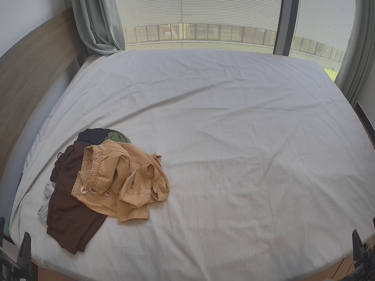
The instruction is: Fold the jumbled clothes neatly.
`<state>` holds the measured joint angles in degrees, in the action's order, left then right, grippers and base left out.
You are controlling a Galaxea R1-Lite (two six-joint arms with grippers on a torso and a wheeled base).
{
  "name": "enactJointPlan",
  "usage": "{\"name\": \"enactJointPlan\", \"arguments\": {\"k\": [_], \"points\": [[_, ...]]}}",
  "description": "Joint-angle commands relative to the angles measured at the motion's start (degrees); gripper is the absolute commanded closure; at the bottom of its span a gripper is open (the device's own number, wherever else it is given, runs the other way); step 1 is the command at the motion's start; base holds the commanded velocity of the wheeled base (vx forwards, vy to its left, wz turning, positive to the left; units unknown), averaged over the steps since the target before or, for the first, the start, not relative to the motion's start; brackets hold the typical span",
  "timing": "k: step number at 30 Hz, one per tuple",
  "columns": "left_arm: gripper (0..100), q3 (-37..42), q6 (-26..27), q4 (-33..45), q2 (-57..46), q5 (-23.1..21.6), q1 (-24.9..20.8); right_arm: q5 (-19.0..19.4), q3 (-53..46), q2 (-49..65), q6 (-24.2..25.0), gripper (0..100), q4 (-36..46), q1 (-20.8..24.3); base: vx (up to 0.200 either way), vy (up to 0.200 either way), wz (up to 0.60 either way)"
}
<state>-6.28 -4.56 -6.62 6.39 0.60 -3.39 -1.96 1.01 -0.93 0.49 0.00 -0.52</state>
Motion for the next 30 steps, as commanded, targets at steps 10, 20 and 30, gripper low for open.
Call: {"name": "enactJointPlan", "arguments": {"k": [10,20,30], "points": [[0,-11.12,-14.6,2.31,26.83,-0.77,-11.99,-0.06,-0.92,0.93,0.13,0,0.0,0.08,0.0,0.0,0.0],[0,-16.92,-16.01,-8.32,47.93,-8.6,-9.0,-0.06,-0.92,0.93,0.13,0,0.0,0.08,0.0,0.0,0.0],[0,-21.76,-16.27,-18.52,63.57,-26.61,2.95,-0.15,-0.92,0.93,0.13,0,0.0,0.08,0.0,0.0,0.0]]}}
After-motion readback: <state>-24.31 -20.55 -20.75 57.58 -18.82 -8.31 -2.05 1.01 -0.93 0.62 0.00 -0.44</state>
